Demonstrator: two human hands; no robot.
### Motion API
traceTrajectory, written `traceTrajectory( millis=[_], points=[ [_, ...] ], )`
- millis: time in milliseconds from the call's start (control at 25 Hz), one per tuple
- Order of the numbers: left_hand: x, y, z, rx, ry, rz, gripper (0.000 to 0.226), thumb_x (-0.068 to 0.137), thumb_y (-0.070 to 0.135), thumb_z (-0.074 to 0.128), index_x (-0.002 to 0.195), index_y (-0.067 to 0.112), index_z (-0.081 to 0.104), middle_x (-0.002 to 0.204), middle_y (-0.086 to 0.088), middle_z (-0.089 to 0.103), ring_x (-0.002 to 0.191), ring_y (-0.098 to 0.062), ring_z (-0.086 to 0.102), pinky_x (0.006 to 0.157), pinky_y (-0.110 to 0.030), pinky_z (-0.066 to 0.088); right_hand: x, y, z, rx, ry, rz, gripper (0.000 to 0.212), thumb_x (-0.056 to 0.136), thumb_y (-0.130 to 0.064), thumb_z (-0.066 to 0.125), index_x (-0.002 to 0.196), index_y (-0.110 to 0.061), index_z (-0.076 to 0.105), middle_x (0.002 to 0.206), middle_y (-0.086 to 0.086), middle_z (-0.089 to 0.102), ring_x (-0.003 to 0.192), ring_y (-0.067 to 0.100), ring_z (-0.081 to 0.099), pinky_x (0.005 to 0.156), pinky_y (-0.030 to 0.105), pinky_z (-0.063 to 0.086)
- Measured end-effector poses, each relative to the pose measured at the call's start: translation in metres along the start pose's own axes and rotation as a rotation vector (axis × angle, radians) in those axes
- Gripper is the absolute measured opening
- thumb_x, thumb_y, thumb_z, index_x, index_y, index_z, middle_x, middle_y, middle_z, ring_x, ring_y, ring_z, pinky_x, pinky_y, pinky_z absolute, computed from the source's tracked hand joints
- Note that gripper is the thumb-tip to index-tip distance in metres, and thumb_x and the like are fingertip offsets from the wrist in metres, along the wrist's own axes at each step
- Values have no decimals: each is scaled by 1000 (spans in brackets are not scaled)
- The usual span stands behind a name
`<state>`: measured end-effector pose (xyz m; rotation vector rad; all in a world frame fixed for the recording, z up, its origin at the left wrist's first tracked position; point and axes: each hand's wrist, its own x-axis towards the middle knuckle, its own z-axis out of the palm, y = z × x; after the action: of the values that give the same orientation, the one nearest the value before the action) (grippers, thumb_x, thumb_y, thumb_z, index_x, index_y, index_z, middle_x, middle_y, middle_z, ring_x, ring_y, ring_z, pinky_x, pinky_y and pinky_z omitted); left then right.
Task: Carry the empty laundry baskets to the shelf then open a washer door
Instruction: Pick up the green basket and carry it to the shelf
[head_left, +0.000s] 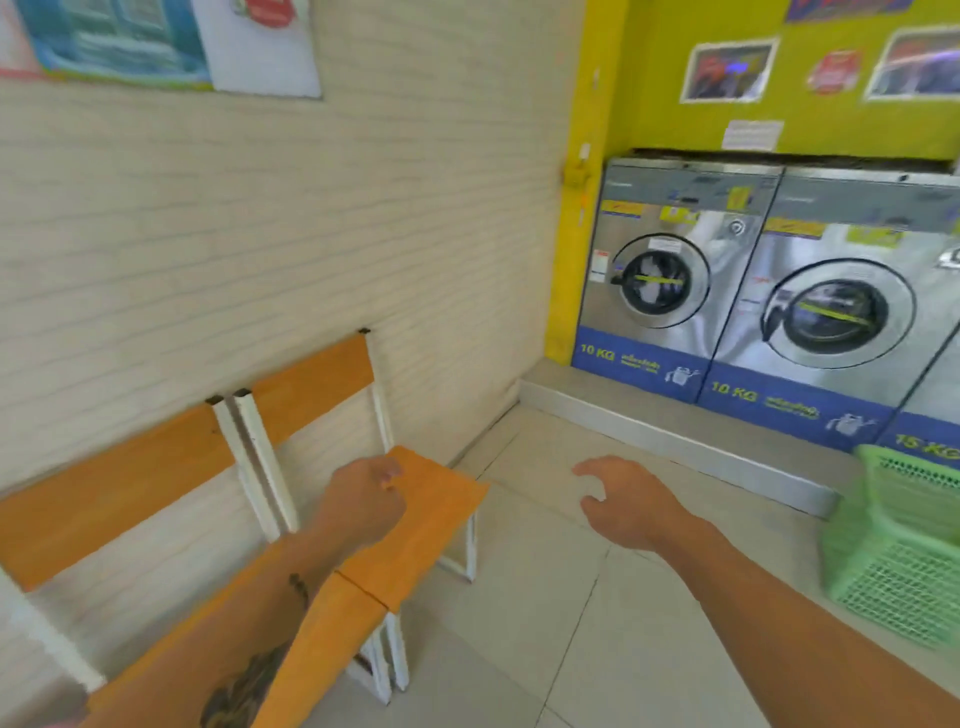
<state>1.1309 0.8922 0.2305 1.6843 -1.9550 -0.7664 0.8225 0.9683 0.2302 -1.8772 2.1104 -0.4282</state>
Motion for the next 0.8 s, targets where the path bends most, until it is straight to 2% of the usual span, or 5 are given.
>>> traceTrajectory(
  millis=[200, 320, 440, 560, 800],
  points=[
    [96, 113, 78, -60, -112, 176, 34, 88, 13, 49, 117, 25, 63, 131, -3, 55, 88, -18, 60, 73, -31, 53, 23, 106, -76, -51, 143, 197, 48, 87, -27, 53, 135, -27, 50, 144, -2, 47, 134, 20, 40, 111, 32, 32],
    [158, 176, 131, -67, -145, 265, 34, 85, 13, 51, 112, 27, 66, 123, -2, 61, 86, -21, 63, 76, -29, 52, 45, 165, -112, -62, 216, 313, 47, 88, -28, 52, 135, -30, 49, 146, -4, 44, 134, 19, 40, 108, 31, 32],
    [220, 247, 186, -34, -171, 372, 33, 83, 10, 54, 111, 19, 70, 115, -3, 65, 103, -25, 61, 91, -26, 43, 69, 224, -147, -55, 264, 446, 48, 87, -28, 52, 134, -30, 50, 144, -4, 47, 131, 20, 43, 107, 33, 36],
    [268, 312, 236, -23, -252, 473, 33, 77, 17, 54, 105, 19, 71, 112, -2, 68, 108, -26, 60, 92, -27, 41, 83, 280, -174, -27, 330, 556, 50, 85, -27, 53, 135, -28, 50, 144, -2, 49, 132, 20, 44, 109, 33, 35],
    [317, 436, 348, 15, -406, 603, 34, 84, 12, 51, 112, 21, 69, 114, -3, 69, 102, -23, 63, 89, -27, 44, 87, 404, -214, 25, 382, 751, 53, 84, -24, 55, 136, -26, 50, 143, 2, 49, 130, 23, 46, 108, 36, 38]
  ],
)
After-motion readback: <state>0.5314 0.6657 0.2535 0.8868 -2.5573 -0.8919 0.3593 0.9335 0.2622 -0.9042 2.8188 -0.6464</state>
